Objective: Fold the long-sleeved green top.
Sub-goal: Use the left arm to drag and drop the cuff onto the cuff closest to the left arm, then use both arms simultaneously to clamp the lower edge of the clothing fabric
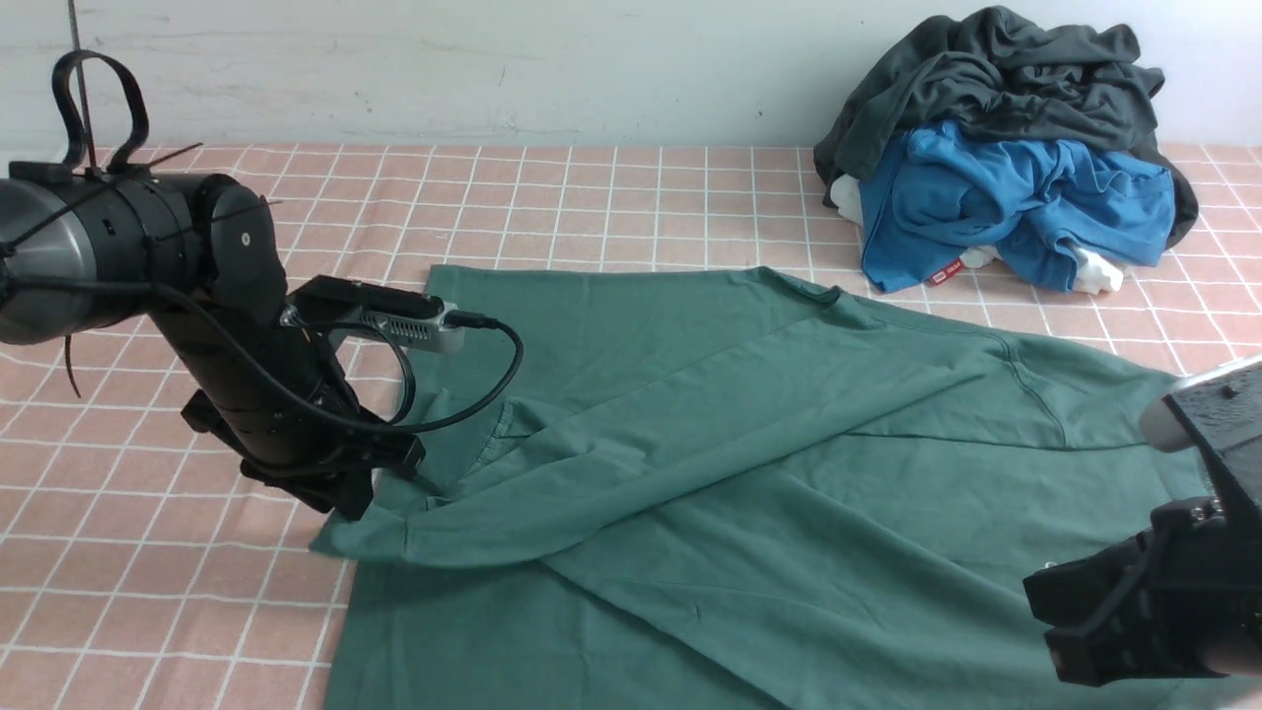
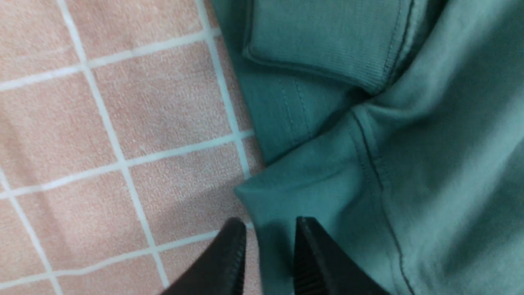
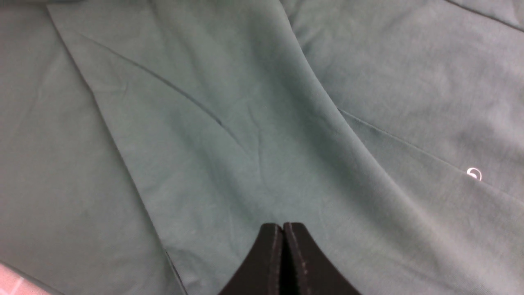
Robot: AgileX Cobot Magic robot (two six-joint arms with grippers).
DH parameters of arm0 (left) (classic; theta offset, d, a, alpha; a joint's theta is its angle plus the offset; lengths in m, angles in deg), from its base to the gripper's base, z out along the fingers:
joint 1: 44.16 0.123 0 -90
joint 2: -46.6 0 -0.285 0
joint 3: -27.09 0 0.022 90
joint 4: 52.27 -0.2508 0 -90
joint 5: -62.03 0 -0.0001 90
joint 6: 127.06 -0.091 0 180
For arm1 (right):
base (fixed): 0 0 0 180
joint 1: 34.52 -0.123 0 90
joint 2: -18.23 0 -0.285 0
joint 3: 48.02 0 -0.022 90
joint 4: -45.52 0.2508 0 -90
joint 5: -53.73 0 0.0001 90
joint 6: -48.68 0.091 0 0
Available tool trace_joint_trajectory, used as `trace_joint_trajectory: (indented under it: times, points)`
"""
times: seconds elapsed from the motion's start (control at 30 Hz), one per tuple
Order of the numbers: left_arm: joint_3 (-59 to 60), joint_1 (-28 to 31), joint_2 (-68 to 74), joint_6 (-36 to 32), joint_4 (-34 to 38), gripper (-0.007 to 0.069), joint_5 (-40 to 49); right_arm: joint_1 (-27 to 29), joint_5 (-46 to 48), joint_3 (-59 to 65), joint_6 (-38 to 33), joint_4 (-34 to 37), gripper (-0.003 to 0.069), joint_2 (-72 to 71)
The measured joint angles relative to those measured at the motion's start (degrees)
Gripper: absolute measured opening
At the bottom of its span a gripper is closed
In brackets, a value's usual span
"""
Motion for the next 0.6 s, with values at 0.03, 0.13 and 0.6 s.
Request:
trace_joint_trajectory:
  times: [0.03,0.13,0.6]
  points:
    - [0.0,0.0,-0.16,0.0,0.0,0.0227,0.0,0.0,0.0,0.0,0.0,0.0,-0.001,0.0]
    - [0.0,0.0,-4.4,0.77,0.13,0.0349,-0.24,0.11,0.36,0.0,0.07,-0.45,-0.001,0.0]
    - [14.73,-0.43,-38.58,2.61,1.73,0.0224,-10.82,10.94,3.91,-22.46,8.29,-8.72,0.0097,24.67]
